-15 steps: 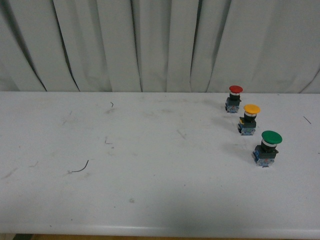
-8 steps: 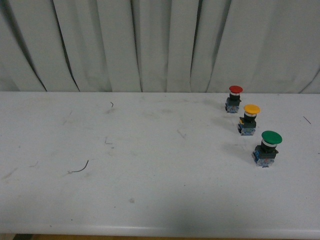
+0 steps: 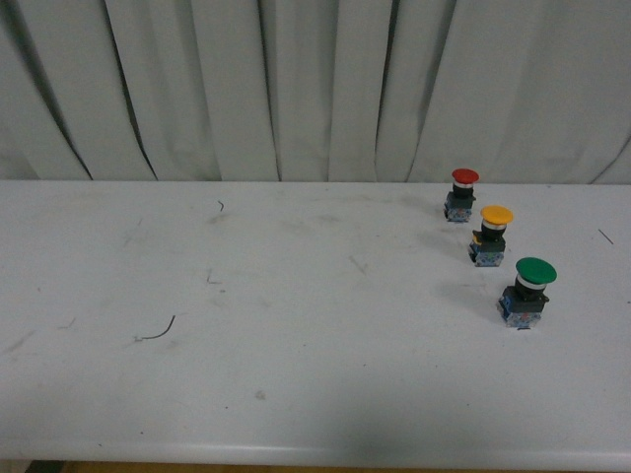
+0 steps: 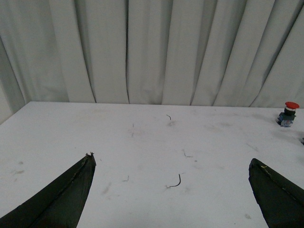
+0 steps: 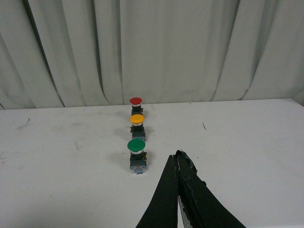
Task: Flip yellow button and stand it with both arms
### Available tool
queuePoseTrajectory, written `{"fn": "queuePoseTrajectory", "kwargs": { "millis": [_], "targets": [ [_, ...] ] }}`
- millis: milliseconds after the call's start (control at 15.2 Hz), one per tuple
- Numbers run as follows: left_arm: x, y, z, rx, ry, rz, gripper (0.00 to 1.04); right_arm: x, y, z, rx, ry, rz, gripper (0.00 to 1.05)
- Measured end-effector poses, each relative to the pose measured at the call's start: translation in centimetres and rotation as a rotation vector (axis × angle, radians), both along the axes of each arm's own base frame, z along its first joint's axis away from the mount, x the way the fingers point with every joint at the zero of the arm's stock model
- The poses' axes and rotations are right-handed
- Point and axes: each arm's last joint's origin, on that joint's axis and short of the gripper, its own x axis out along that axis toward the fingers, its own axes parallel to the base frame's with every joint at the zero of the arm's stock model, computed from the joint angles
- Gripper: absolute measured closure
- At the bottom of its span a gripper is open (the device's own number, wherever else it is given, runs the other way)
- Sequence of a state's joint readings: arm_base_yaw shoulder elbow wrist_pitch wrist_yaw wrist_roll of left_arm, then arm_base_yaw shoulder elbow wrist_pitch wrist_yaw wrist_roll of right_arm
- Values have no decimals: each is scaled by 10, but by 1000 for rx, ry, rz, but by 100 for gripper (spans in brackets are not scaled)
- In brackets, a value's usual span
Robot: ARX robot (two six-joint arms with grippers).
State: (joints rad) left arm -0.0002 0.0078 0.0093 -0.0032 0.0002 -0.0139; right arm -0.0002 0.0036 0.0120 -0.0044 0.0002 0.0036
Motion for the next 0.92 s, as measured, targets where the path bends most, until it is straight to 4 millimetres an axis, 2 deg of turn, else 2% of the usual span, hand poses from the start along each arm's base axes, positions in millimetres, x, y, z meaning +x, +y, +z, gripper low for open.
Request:
{"fn": "queuePoseTrajectory", "kwargs": {
  "millis": [197, 262, 721, 787, 918],
  "targets": [
    [0, 0, 0, 0, 0, 0, 7, 0, 0, 0, 0, 0, 0, 103],
    [0, 0, 0, 0, 0, 0, 7, 0, 0, 0, -1, 0, 0, 100],
    [0, 0, 0, 0, 0, 0, 7, 0, 0, 0, -1, 0, 0, 10],
    [0, 0, 0, 0, 0, 0, 7, 0, 0, 0, -1, 0, 0, 4],
    [0, 0, 0, 0, 0, 0, 7, 0, 0, 0, -1, 0, 0, 6]
  ]
}}
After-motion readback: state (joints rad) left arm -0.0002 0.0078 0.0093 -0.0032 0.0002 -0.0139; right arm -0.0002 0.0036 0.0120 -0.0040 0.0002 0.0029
